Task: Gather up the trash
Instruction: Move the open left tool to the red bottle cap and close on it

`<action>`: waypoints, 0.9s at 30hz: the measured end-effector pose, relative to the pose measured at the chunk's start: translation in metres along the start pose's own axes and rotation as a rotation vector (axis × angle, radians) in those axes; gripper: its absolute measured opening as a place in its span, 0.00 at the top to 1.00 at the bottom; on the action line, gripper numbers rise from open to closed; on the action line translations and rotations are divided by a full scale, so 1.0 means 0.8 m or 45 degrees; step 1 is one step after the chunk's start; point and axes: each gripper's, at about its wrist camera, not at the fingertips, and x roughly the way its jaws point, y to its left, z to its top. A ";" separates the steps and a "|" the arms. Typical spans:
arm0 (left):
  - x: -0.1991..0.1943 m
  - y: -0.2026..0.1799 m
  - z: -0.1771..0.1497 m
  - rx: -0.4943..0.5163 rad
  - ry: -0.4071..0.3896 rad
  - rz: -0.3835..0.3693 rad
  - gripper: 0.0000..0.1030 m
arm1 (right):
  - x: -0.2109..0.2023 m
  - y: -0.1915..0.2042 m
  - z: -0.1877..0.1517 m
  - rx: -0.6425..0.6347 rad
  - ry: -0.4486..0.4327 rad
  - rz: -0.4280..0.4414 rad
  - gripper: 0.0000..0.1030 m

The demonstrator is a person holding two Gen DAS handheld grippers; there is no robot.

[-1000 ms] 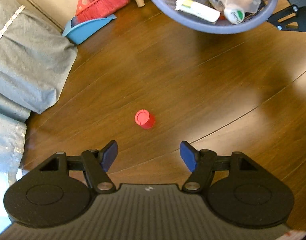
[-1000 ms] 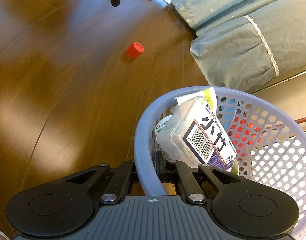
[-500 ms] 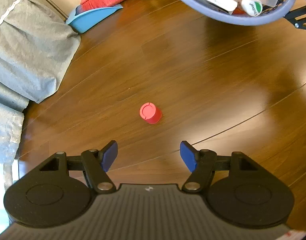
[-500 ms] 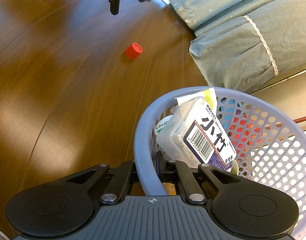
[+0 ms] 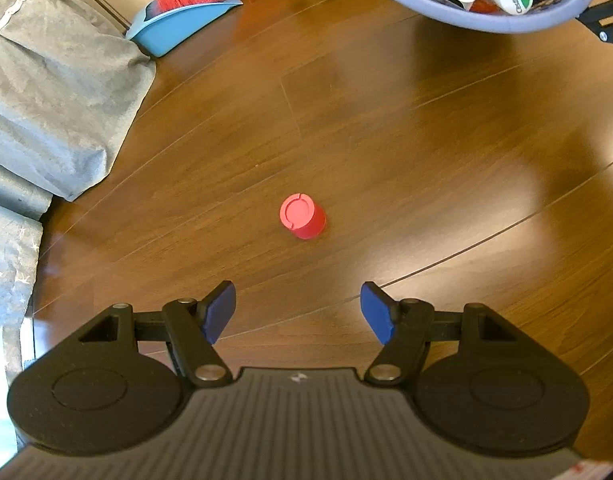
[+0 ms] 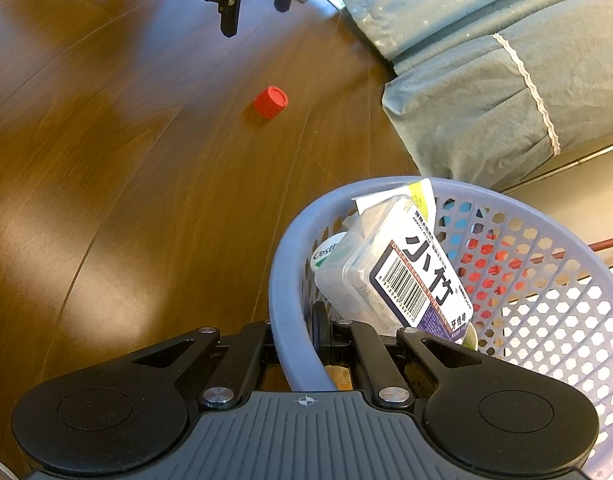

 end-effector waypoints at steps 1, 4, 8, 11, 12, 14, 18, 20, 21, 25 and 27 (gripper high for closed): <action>0.001 0.001 0.000 -0.002 0.001 -0.002 0.37 | 0.000 0.000 0.000 0.000 0.000 -0.001 1.00; 0.004 0.002 0.001 0.003 0.000 -0.006 0.37 | 0.000 0.001 0.000 -0.002 0.000 -0.001 1.00; 0.008 0.003 0.003 0.005 -0.002 -0.011 0.37 | 0.000 0.000 0.002 -0.006 0.002 0.001 1.00; 0.015 0.004 0.005 -0.004 -0.006 -0.021 0.37 | 0.000 0.000 0.002 -0.007 0.003 0.002 1.00; 0.017 0.004 0.005 -0.007 -0.009 -0.024 0.37 | 0.000 0.000 0.002 -0.009 0.002 0.003 1.00; 0.024 0.007 0.007 -0.021 -0.014 -0.035 0.37 | 0.001 0.000 0.003 -0.011 0.002 0.004 1.00; 0.041 0.012 0.012 -0.052 -0.023 -0.068 0.37 | 0.001 -0.001 0.004 -0.011 0.001 0.007 1.00; 0.051 0.017 0.014 -0.087 -0.028 -0.090 0.37 | 0.001 0.000 0.005 -0.013 -0.003 0.009 1.00; 0.056 0.021 0.017 -0.112 -0.030 -0.106 0.37 | 0.002 0.000 0.005 -0.015 -0.004 0.009 1.00; 0.075 0.033 0.027 -0.178 -0.035 -0.136 0.39 | 0.003 0.001 0.007 -0.023 -0.009 0.012 1.00; 0.083 0.039 0.033 -0.209 -0.038 -0.148 0.41 | 0.003 0.000 0.007 -0.023 -0.010 0.013 1.00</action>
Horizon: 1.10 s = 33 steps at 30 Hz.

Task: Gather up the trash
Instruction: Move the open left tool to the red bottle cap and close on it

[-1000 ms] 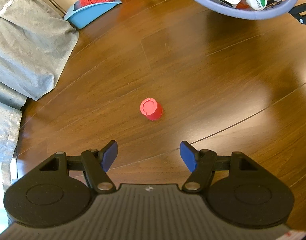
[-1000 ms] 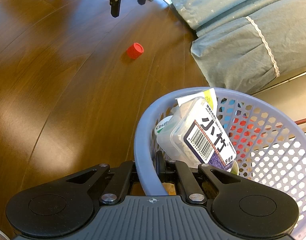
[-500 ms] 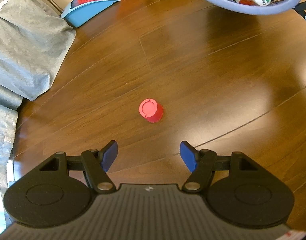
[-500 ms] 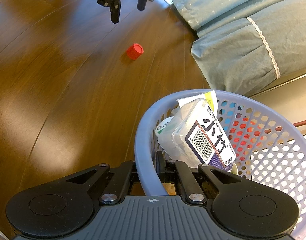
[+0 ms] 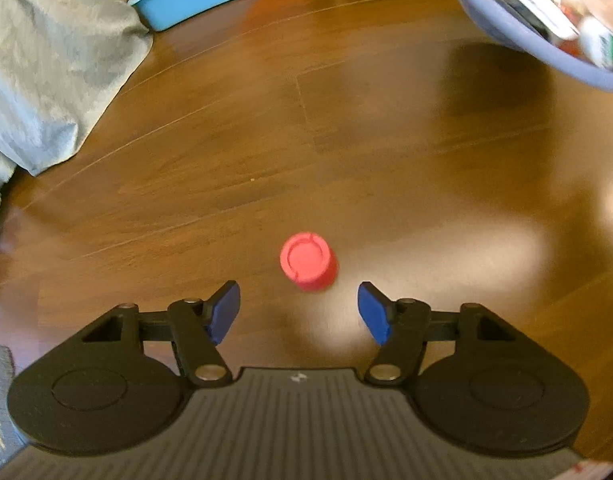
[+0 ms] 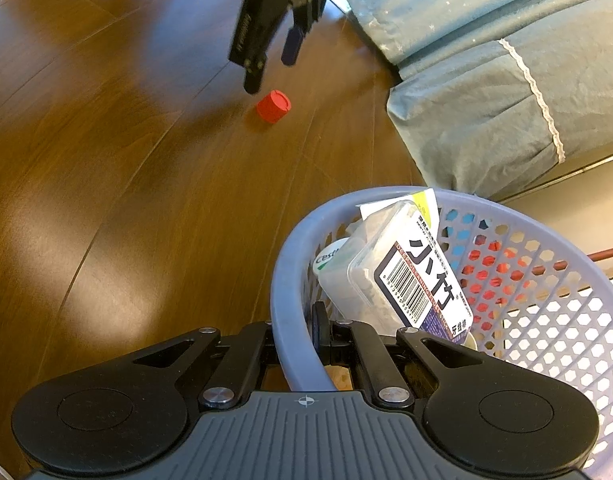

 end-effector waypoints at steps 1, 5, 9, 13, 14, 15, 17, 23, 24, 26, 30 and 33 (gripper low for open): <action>0.004 0.003 0.003 -0.017 -0.001 -0.007 0.42 | 0.000 0.000 0.000 0.000 0.000 0.000 1.00; 0.017 0.009 0.015 -0.052 0.001 -0.034 0.43 | -0.001 -0.002 -0.001 0.004 -0.002 0.001 1.00; 0.025 0.010 0.021 -0.055 0.015 -0.045 0.47 | -0.004 -0.003 -0.001 0.012 -0.006 -0.001 1.00; 0.030 0.013 0.025 -0.067 0.028 -0.060 0.49 | -0.005 -0.004 -0.001 0.013 -0.012 -0.003 1.00; 0.030 0.013 0.026 -0.064 0.031 -0.062 0.49 | -0.005 -0.004 -0.001 0.013 -0.013 -0.004 1.00; 0.031 0.012 0.027 -0.059 0.035 -0.064 0.50 | -0.005 -0.004 -0.001 0.015 -0.015 -0.004 1.00; 0.032 0.011 0.028 -0.052 0.047 -0.068 0.52 | -0.006 -0.004 -0.002 0.016 -0.017 -0.003 1.00; 0.036 0.013 0.026 -0.052 0.074 -0.079 0.56 | -0.008 -0.004 -0.003 0.024 -0.018 -0.002 1.00; 0.037 0.013 0.026 -0.051 0.078 -0.080 0.57 | -0.008 -0.004 -0.003 0.024 -0.018 -0.002 1.00; 0.037 0.013 0.025 -0.052 0.077 -0.086 0.59 | -0.009 -0.004 -0.003 0.021 -0.017 -0.001 1.00; 0.038 0.013 0.027 -0.053 0.073 -0.096 0.70 | -0.009 -0.006 -0.003 0.023 -0.017 0.001 1.00; 0.038 0.012 0.028 -0.046 0.076 -0.097 0.72 | -0.010 -0.006 -0.003 0.022 -0.016 0.001 1.00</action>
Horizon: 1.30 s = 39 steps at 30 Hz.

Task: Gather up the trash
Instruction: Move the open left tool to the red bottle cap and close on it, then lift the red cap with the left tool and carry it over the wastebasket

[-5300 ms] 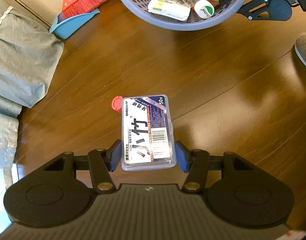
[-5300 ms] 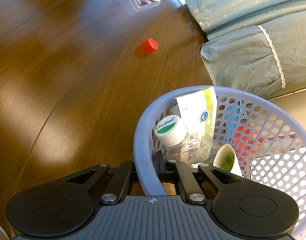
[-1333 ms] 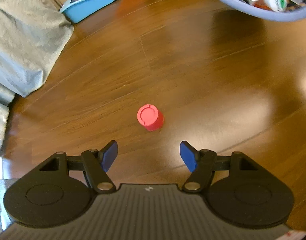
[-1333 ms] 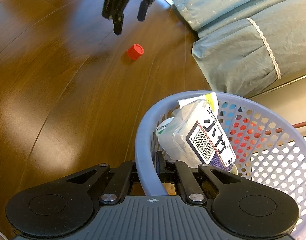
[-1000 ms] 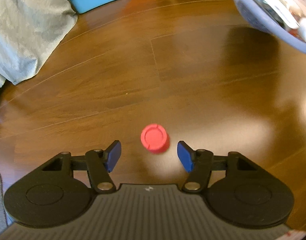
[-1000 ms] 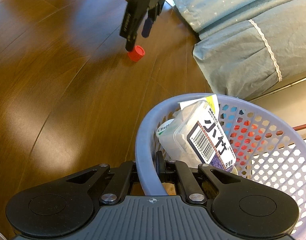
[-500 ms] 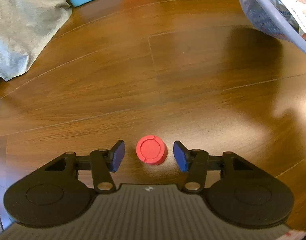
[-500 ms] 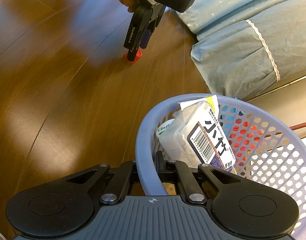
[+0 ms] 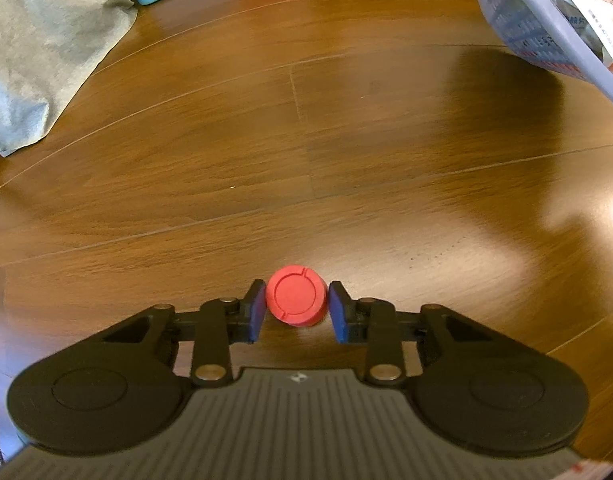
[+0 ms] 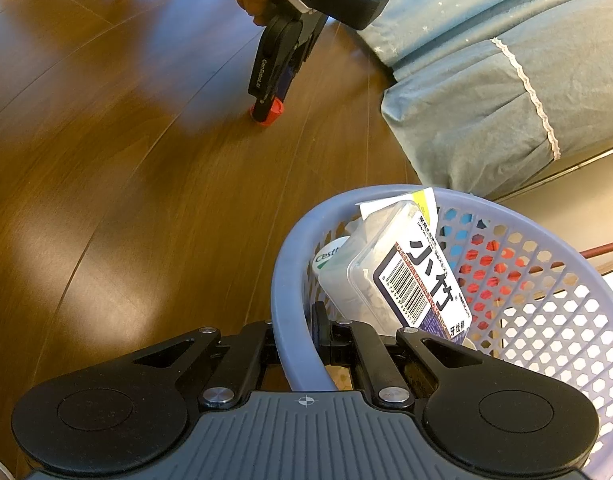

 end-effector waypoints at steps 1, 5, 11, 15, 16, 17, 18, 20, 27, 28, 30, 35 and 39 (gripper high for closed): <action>0.000 0.000 0.000 0.002 0.001 -0.001 0.72 | 0.000 0.000 0.000 0.001 0.000 0.000 1.00; -0.003 0.000 -0.002 0.025 0.008 0.008 0.73 | 0.000 0.000 0.001 0.000 -0.001 -0.002 1.00; -0.017 -0.006 -0.010 0.106 0.025 0.025 0.73 | 0.000 -0.003 0.000 0.000 0.000 -0.002 1.00; -0.028 -0.008 -0.018 0.154 0.033 0.037 0.73 | -0.003 -0.005 0.001 0.005 -0.002 0.000 1.00; -0.031 -0.007 -0.020 0.160 0.035 0.039 0.73 | -0.004 -0.005 0.002 0.006 -0.003 0.001 1.00; -0.035 -0.007 -0.022 0.167 0.037 0.041 0.73 | -0.005 -0.007 0.003 0.010 -0.004 0.003 1.00; -0.037 -0.007 -0.024 0.172 0.037 0.044 0.73 | -0.006 -0.008 0.004 0.015 -0.005 0.004 1.00; -0.045 -0.006 -0.028 0.177 0.036 0.046 0.73 | -0.006 -0.011 0.008 0.023 -0.009 0.009 1.00; -0.070 -0.003 -0.032 0.181 0.010 0.055 0.73 | -0.011 -0.025 0.030 0.092 -0.050 0.049 1.00; -0.073 -0.003 -0.032 0.178 0.006 0.056 0.73 | -0.013 -0.025 0.035 0.091 -0.060 0.049 1.00; -0.080 -0.003 -0.034 0.178 -0.003 0.060 0.73 | -0.015 -0.026 0.043 0.099 -0.089 0.054 1.00; -0.095 0.004 -0.041 0.175 -0.016 0.071 0.73 | -0.023 -0.024 0.066 0.118 -0.175 0.079 1.00; -0.116 0.011 -0.055 0.165 -0.024 0.092 0.73 | -0.027 -0.021 0.084 0.144 -0.259 0.108 1.00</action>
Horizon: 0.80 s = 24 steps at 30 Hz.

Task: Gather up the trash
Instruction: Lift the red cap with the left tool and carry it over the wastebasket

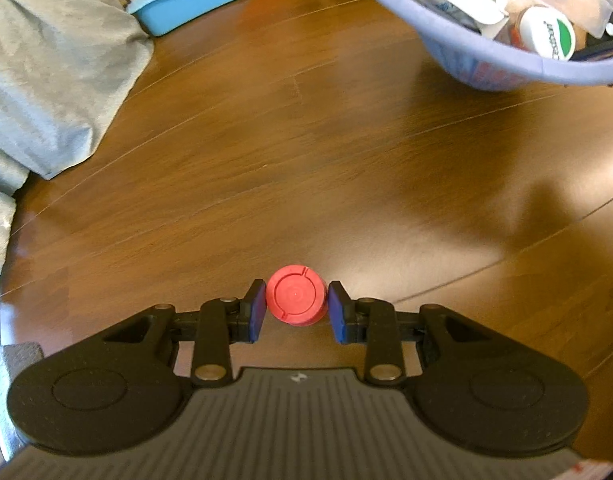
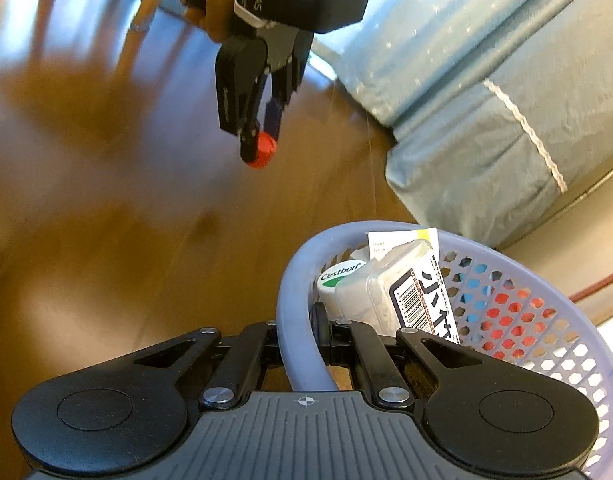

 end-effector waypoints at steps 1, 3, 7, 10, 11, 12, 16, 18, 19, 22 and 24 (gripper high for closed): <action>-0.006 0.002 -0.004 -0.001 0.000 0.005 0.73 | 0.000 0.001 0.005 0.007 -0.024 0.010 1.00; -0.018 0.006 -0.012 -0.005 0.003 0.020 0.73 | 0.000 0.005 0.013 0.013 -0.067 0.033 1.00; -0.045 0.013 -0.031 -0.026 0.008 0.052 0.73 | -0.001 0.011 0.032 0.058 -0.155 0.077 1.00; -0.066 0.018 -0.045 -0.043 0.012 0.073 0.73 | -0.002 0.014 0.047 0.097 -0.221 0.116 1.00; -0.072 0.020 -0.049 -0.046 0.013 0.080 0.73 | -0.002 0.015 0.052 0.109 -0.241 0.129 1.00; -0.079 0.021 -0.053 -0.051 0.014 0.088 0.73 | -0.002 0.015 0.055 0.124 -0.259 0.144 1.00; -0.106 0.028 -0.066 -0.079 0.006 0.114 0.73 | -0.002 0.016 0.068 0.179 -0.319 0.188 1.00; -0.119 0.030 -0.070 -0.094 -0.001 0.123 0.73 | -0.003 0.017 0.075 0.196 -0.344 0.213 1.00; -0.125 0.030 -0.072 -0.101 -0.004 0.127 0.73 | -0.003 0.018 0.078 0.201 -0.358 0.225 1.00; -0.144 0.032 -0.075 -0.113 -0.010 0.131 0.73 | -0.006 0.023 0.087 0.208 -0.397 0.273 1.00; -0.160 0.033 -0.075 -0.108 -0.015 0.132 0.73 | -0.009 0.026 0.091 0.207 -0.420 0.303 1.00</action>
